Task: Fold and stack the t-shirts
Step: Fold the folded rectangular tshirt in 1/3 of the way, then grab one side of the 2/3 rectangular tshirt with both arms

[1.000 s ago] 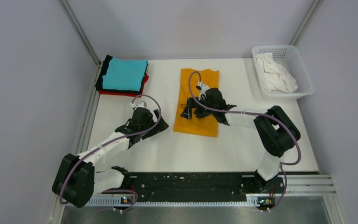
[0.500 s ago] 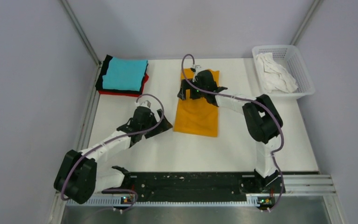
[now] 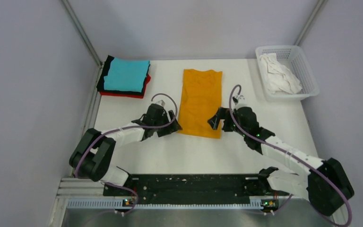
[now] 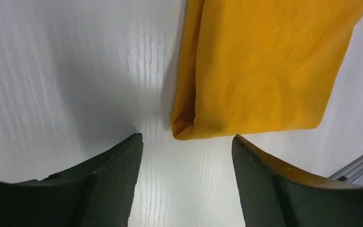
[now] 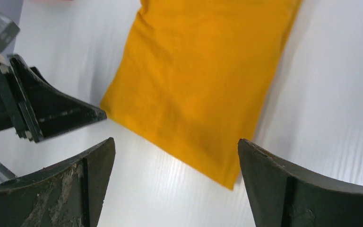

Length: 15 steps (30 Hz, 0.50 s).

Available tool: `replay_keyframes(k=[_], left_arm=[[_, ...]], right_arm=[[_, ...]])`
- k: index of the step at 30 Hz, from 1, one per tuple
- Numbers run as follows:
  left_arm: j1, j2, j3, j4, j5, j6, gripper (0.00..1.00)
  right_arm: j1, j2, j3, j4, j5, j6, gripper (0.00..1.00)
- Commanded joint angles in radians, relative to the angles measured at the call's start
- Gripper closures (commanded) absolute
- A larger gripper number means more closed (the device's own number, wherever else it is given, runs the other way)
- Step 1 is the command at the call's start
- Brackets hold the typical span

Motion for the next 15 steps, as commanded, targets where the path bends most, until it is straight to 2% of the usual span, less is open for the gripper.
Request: replay_keyframes(k=[1, 4, 8, 12, 15], left_arm=[[-0.027, 0.066, 0.036, 0.031, -0.008, 0.005, 0.29], [-0.042, 0.100, 0.055, 0.039, -0.002, 0.005, 0.37], [-0.061, 0.139, 0.082, 0.029, 0.013, 0.002, 0.44], [-0.064, 0.160, 0.093, 0.014, -0.021, -0.005, 0.61], [-0.064, 0.171, 0.091, 0.010, -0.035, -0.007, 0.71]], right_arm=[[-0.007, -0.161, -0.158, 0.027, 0.033, 0.129, 0.01], [-0.007, -0.206, -0.214, 0.029, 0.025, 0.140, 0.03], [-0.007, -0.152, -0.220, 0.017, 0.006, 0.139, 0.10], [-0.008, -0.046, -0.202, 0.070, -0.003, 0.138, 0.21], [-0.007, 0.036, -0.172, 0.071, -0.003, 0.133, 0.36]])
